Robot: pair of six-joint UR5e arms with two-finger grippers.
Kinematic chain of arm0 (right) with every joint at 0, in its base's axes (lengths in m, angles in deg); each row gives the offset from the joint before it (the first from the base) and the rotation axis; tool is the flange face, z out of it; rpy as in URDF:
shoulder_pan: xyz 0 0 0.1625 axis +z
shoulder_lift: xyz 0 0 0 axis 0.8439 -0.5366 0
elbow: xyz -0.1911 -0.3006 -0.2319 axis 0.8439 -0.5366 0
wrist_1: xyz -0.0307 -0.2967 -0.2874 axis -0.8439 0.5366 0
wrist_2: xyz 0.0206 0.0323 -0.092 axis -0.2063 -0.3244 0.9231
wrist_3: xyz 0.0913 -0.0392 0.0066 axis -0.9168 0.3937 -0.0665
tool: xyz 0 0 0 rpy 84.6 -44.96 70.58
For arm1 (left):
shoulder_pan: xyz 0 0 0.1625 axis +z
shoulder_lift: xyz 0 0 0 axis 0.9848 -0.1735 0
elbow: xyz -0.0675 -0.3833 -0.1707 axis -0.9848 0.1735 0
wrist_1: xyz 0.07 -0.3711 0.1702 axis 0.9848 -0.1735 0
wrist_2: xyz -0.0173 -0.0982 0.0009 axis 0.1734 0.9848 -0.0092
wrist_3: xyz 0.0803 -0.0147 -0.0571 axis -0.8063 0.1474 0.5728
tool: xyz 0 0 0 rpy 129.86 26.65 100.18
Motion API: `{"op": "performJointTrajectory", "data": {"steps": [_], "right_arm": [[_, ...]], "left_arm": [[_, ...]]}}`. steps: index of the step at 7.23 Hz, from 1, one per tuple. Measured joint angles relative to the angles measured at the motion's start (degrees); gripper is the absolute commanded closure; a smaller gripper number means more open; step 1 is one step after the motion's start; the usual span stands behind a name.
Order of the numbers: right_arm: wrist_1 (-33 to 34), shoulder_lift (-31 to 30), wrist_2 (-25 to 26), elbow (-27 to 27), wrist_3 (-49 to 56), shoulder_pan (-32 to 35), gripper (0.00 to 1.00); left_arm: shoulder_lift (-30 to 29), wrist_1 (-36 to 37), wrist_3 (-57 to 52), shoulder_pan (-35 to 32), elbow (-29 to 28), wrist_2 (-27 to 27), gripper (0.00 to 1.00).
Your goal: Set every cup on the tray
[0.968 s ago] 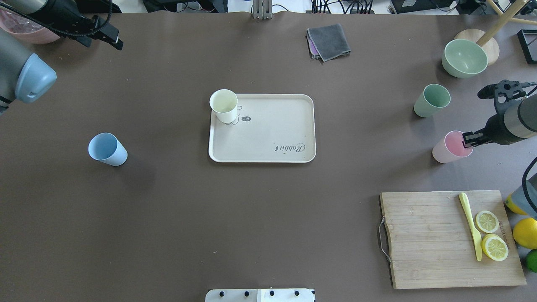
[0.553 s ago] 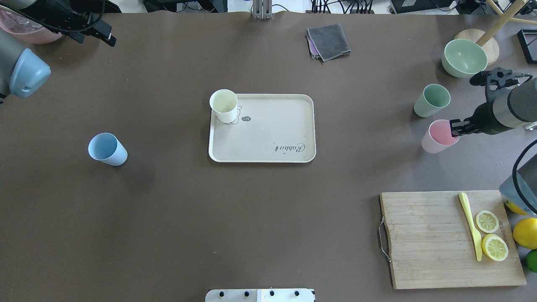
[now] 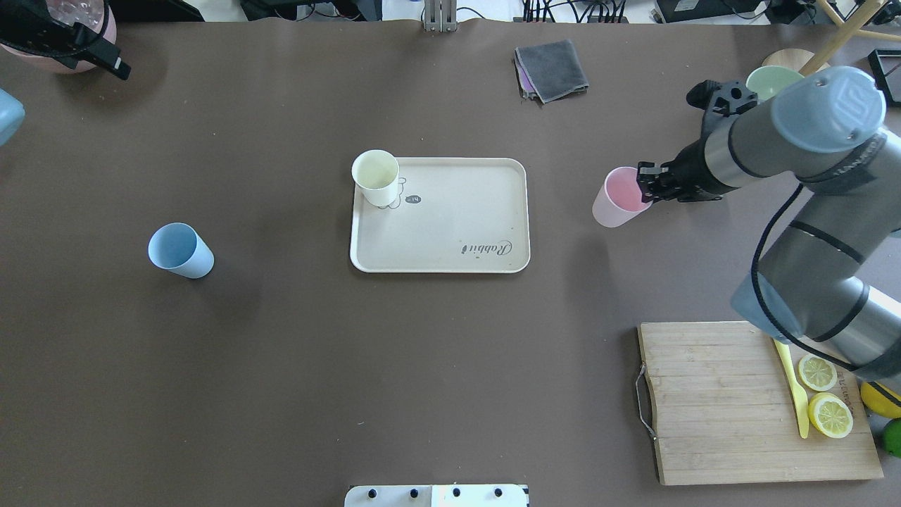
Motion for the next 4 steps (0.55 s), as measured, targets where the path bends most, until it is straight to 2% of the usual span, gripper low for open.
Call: {"op": "performJointTrajectory", "data": {"steps": [2, 4], "right_arm": [[7.67, 8.28, 4.71, -0.7, -5.54, -5.57, 1.0], [9.62, 12.36, 7.84, -3.03, -7.53, -9.17, 0.98]], "left_arm": [[1.8, -0.28, -1.82, -0.21, -0.11, 0.08, 0.02], [2.2, -0.34, -2.09, -0.25, -0.15, 0.03, 0.02]]}}
